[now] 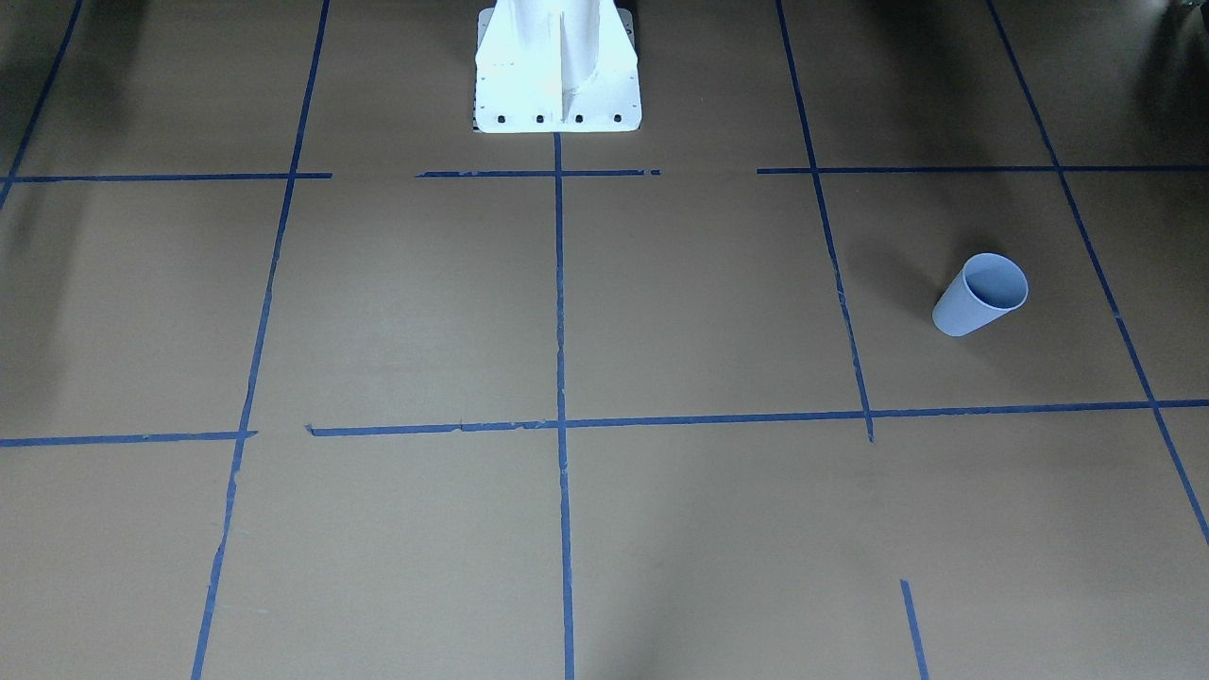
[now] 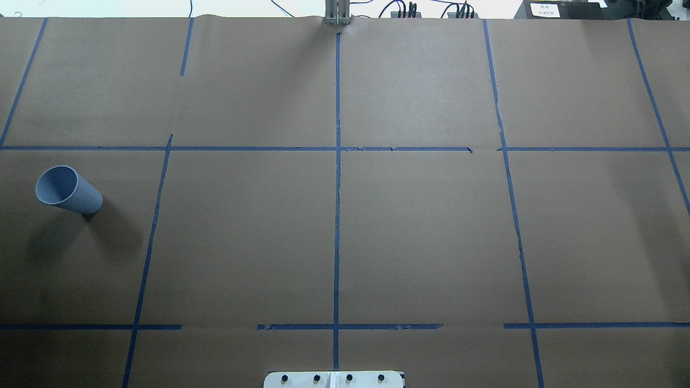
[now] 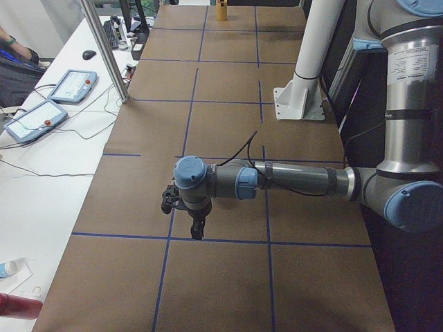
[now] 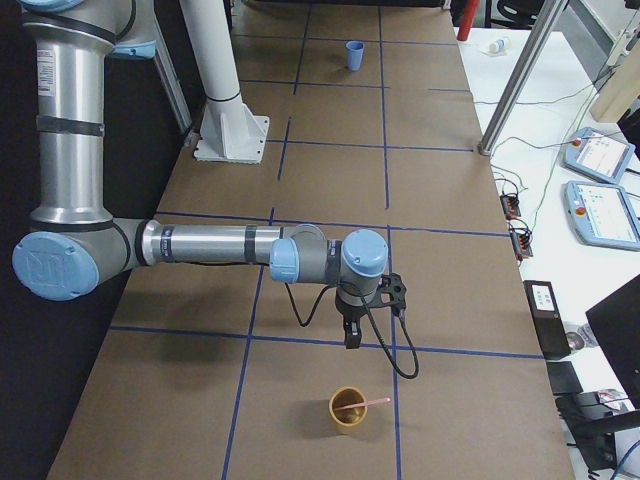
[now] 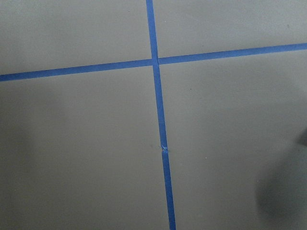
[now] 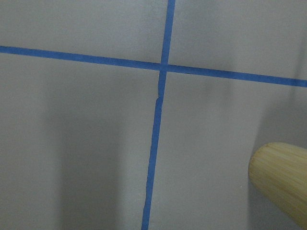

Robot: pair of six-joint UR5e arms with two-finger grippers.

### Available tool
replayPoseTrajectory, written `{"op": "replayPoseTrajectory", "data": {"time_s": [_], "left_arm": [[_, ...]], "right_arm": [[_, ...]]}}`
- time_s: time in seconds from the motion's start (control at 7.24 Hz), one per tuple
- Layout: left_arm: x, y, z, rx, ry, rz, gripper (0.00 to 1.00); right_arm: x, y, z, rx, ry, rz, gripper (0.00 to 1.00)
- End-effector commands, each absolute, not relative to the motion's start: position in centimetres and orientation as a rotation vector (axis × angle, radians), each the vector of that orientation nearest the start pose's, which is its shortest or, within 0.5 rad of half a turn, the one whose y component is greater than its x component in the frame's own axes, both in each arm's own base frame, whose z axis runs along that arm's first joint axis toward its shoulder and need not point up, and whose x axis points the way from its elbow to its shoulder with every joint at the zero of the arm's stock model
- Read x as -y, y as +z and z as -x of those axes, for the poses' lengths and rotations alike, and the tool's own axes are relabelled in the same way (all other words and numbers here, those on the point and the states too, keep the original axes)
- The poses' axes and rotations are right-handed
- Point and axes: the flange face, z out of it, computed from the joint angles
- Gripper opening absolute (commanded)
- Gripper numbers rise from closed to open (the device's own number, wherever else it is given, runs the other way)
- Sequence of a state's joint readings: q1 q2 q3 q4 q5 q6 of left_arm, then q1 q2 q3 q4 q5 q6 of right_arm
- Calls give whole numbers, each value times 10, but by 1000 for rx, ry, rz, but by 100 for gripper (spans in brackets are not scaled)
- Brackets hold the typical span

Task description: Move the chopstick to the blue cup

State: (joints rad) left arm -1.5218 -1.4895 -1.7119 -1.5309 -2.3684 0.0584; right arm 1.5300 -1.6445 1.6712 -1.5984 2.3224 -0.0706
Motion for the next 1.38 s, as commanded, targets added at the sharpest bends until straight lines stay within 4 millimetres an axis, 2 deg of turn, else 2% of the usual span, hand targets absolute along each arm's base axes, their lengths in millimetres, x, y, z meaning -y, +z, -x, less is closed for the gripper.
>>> {"op": "replayPoseTrajectory", "data": {"time_s": [0.0, 0.28, 0.55, 0.83, 0.97, 1.11, 1.24], "left_arm": [[460, 630, 39, -798, 115, -33, 100], [459, 627, 40, -796, 122, -49, 100], [468, 618, 36, -787, 131, -65, 100], [506, 580, 35, -778, 163, -158, 100], [512, 578, 34, -776, 181, -174, 100], [506, 579, 34, -782, 189, -192, 100], [507, 570, 30, -788, 214, -255, 100]], "right_arm": [[463, 649, -46, 753, -106, -10, 100], [463, 649, -46, 753, -106, -10, 100], [464, 647, -45, 753, -109, -13, 100], [468, 643, -44, 753, -112, -19, 100], [469, 643, -44, 753, -114, -19, 100], [469, 643, -44, 753, -114, -19, 100], [469, 643, -44, 753, -112, -18, 100]]}}
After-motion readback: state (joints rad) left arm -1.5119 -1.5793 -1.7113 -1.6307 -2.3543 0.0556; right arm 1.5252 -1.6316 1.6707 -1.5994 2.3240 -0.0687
